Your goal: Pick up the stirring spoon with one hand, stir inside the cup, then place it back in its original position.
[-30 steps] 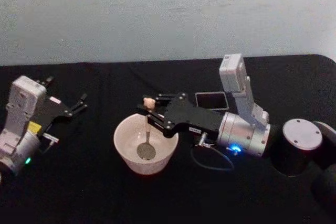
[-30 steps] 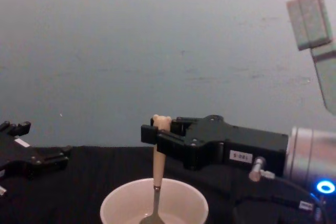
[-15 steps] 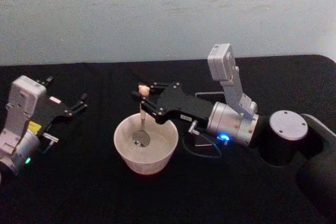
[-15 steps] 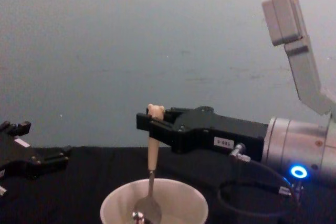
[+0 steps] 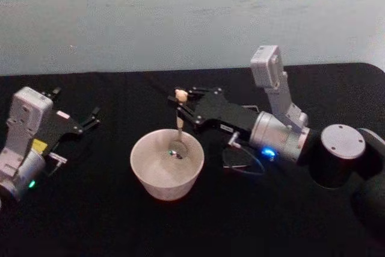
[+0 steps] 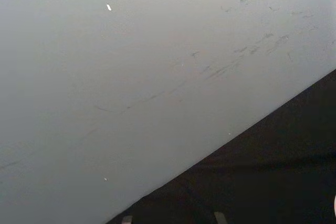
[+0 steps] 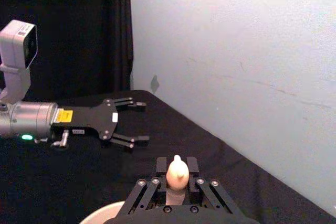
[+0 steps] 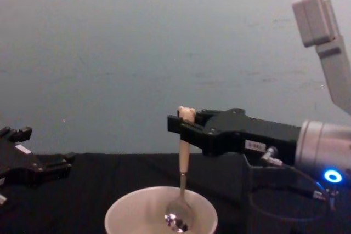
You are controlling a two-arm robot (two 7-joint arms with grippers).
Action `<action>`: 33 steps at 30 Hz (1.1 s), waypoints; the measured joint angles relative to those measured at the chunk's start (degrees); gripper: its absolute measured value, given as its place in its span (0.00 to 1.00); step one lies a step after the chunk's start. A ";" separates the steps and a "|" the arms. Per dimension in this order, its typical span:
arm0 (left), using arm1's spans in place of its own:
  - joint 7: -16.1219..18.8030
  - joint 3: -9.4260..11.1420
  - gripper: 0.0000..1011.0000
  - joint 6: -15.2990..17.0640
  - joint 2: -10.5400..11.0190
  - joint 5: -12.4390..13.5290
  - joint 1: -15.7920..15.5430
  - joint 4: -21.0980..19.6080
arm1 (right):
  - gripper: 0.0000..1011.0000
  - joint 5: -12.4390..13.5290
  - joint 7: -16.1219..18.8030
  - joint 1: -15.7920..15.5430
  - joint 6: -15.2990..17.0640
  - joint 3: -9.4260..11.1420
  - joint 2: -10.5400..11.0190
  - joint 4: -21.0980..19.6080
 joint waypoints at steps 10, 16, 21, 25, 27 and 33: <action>0.00 0.00 0.99 0.00 0.00 0.00 0.00 0.00 | 0.21 0.09 1.31 -3.42 0.81 0.51 3.11 -5.03; 0.00 0.00 0.99 0.00 0.00 0.00 0.00 0.00 | 0.21 0.14 2.04 -4.33 1.33 -0.34 3.47 -6.06; 0.00 0.00 0.99 0.00 0.00 0.00 0.00 0.00 | 0.21 0.11 2.56 -4.57 1.65 -1.25 3.30 -6.28; 0.00 0.00 0.99 0.00 0.00 0.00 0.00 0.00 | 0.21 0.07 2.93 -4.15 1.66 -2.02 2.58 -5.87; 0.00 0.00 0.99 0.00 0.00 0.00 0.00 0.00 | 0.21 0.07 2.96 -4.05 1.66 -2.11 2.41 -5.79; 0.00 0.00 0.99 0.00 0.00 0.00 0.00 0.00 | 0.21 0.06 2.67 -2.57 2.20 -2.85 0.73 -4.04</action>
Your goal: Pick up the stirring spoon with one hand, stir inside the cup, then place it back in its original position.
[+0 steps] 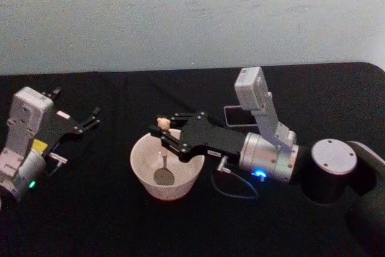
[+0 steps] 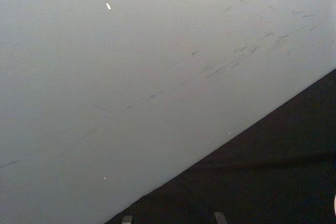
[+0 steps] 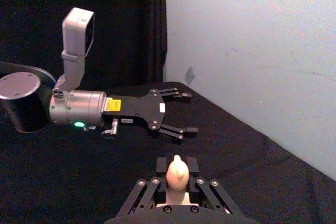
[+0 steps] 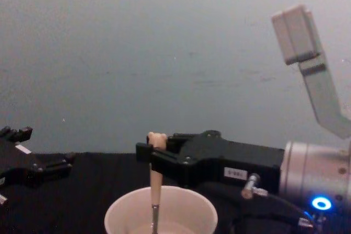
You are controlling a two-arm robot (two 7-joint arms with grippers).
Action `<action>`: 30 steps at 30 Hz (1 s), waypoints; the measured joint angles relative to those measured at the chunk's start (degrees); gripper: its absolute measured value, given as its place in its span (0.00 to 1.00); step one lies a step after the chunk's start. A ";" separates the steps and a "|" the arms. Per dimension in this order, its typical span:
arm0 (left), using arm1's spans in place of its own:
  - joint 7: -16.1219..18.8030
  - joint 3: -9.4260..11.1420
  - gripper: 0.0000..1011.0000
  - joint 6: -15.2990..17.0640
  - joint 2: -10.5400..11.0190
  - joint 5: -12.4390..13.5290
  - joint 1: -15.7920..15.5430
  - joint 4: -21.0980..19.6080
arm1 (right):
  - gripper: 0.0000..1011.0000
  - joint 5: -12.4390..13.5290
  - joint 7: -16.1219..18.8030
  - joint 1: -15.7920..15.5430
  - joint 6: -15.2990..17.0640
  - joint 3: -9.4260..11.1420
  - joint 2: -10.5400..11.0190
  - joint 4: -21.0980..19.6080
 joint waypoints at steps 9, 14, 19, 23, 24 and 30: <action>0.00 0.00 0.99 0.00 0.00 0.00 0.00 0.00 | 0.21 -1.35 -1.74 2.64 -0.15 -0.59 -3.04 4.55; 0.00 0.00 0.99 0.00 0.00 0.00 0.00 0.00 | 0.21 -2.07 -3.10 4.11 -0.98 0.26 -4.51 7.48; 0.00 0.00 0.99 0.00 0.00 0.00 0.00 0.00 | 0.21 -2.92 -4.15 4.63 -1.24 1.20 -4.79 8.78; 0.00 0.00 0.99 0.00 0.00 0.00 0.00 0.00 | 0.21 -3.33 -4.33 4.43 -1.23 1.67 -4.29 8.56; 0.00 0.00 0.99 0.00 0.00 0.00 0.00 0.00 | 0.21 -3.57 -4.39 4.15 -1.21 1.86 -3.95 8.18; 0.00 0.00 0.99 0.00 0.00 0.00 0.00 0.00 | 0.21 -3.94 -4.38 2.35 -0.91 2.76 -2.03 5.45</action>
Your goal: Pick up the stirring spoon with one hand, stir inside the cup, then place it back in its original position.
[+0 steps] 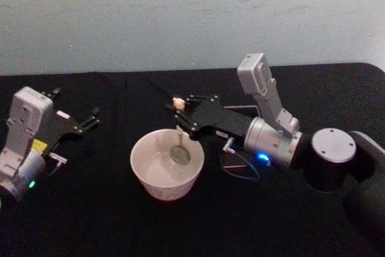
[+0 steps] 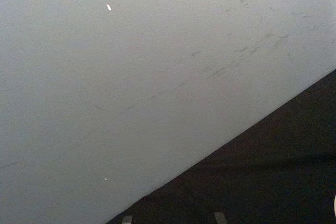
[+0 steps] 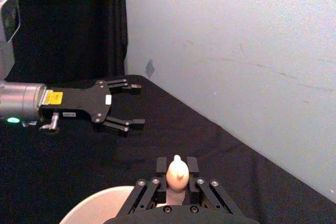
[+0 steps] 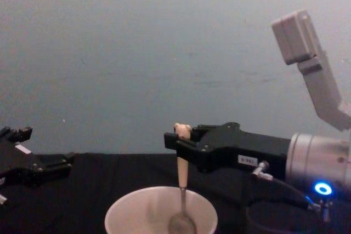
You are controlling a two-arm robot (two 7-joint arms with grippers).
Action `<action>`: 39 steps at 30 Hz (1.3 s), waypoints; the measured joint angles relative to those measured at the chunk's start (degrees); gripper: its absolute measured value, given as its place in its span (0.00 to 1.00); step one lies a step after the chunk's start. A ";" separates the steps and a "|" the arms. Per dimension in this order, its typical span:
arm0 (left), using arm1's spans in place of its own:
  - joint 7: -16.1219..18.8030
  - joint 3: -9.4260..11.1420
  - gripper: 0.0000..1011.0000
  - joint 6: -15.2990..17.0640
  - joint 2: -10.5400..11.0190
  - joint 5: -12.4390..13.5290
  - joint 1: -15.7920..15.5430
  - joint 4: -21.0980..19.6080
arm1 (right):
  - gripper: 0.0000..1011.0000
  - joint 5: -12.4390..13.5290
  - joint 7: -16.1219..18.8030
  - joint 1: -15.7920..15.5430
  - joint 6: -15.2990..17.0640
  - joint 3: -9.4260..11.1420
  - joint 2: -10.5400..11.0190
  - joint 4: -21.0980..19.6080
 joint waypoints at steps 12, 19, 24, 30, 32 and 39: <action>0.00 0.00 0.99 0.00 0.00 0.00 0.00 0.00 | 0.21 1.71 2.32 -4.54 1.91 0.14 3.73 -7.25; 0.00 0.00 0.99 0.00 0.00 0.00 0.00 0.00 | 0.21 2.56 3.38 -5.55 2.34 -0.74 4.38 -9.29; 0.00 0.00 0.99 0.00 0.00 0.00 0.00 0.00 | 0.21 2.91 3.89 -5.22 2.42 -1.71 3.99 -9.46; 0.00 0.00 0.99 0.00 0.00 0.00 0.00 0.00 | 0.21 3.28 4.29 -4.05 2.31 -2.68 2.78 -8.63; 0.00 0.00 0.99 0.00 0.00 0.00 0.00 0.00 | 0.21 3.35 4.31 -3.48 2.28 -3.02 2.23 -8.09; 0.00 0.00 0.99 0.00 0.00 0.00 0.00 0.00 | 0.21 3.31 3.86 -1.43 2.22 -3.68 0.38 -5.25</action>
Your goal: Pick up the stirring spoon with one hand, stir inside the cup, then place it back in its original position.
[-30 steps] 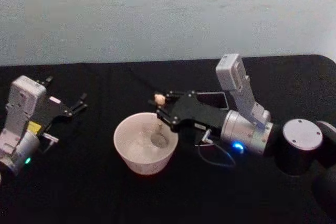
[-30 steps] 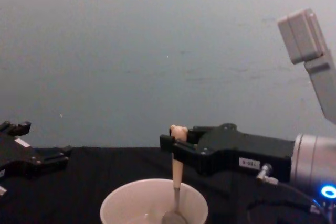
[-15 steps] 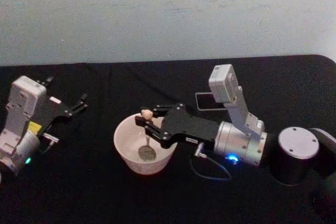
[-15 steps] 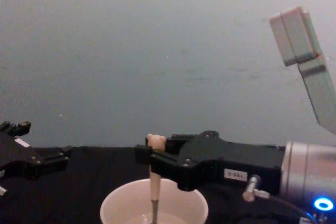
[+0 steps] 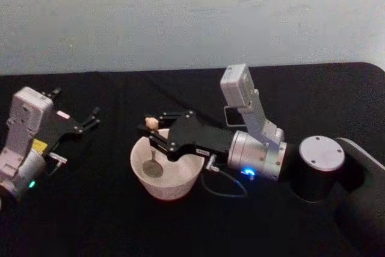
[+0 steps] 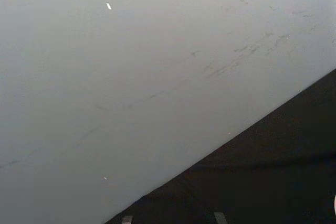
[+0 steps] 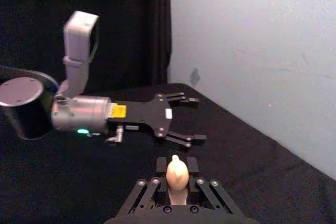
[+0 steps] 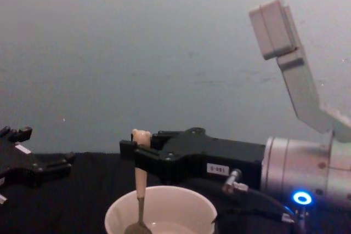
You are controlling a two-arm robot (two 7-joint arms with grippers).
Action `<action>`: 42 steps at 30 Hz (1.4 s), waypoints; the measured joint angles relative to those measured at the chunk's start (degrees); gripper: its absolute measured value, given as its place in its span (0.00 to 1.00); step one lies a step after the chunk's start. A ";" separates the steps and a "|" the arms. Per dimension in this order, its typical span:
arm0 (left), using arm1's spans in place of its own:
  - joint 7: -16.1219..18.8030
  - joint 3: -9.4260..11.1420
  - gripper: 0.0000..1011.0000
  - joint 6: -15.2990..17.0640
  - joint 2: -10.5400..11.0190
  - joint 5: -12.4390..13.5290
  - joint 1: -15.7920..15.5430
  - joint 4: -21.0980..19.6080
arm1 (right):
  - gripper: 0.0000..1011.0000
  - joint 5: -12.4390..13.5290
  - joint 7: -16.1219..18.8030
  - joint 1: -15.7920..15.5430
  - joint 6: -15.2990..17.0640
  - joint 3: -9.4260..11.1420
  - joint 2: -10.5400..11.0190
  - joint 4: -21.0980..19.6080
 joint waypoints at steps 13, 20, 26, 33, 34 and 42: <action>0.00 0.00 0.99 0.00 0.00 0.00 0.00 0.00 | 0.21 -1.24 -2.77 3.48 -0.84 1.51 -2.25 6.09; 0.00 0.00 0.99 0.00 0.00 0.00 0.00 0.00 | 0.21 -1.61 -3.12 2.96 -0.60 2.74 -0.82 5.29; 0.00 0.00 0.99 0.00 0.00 0.00 0.00 0.00 | 0.21 -1.09 -2.55 0.73 0.42 3.42 1.49 1.82; 0.00 0.00 0.99 0.00 0.00 0.00 0.00 0.00 | 0.21 0.11 -1.46 -1.98 1.66 3.40 3.68 -2.25; 0.00 0.00 0.99 0.00 0.00 0.00 0.00 0.00 | 0.21 0.29 -1.33 -2.21 1.78 3.35 3.85 -2.62; 0.00 0.00 0.99 0.00 0.00 0.00 0.00 0.00 | 0.21 1.39 -0.04 -3.21 2.35 1.86 4.29 -4.59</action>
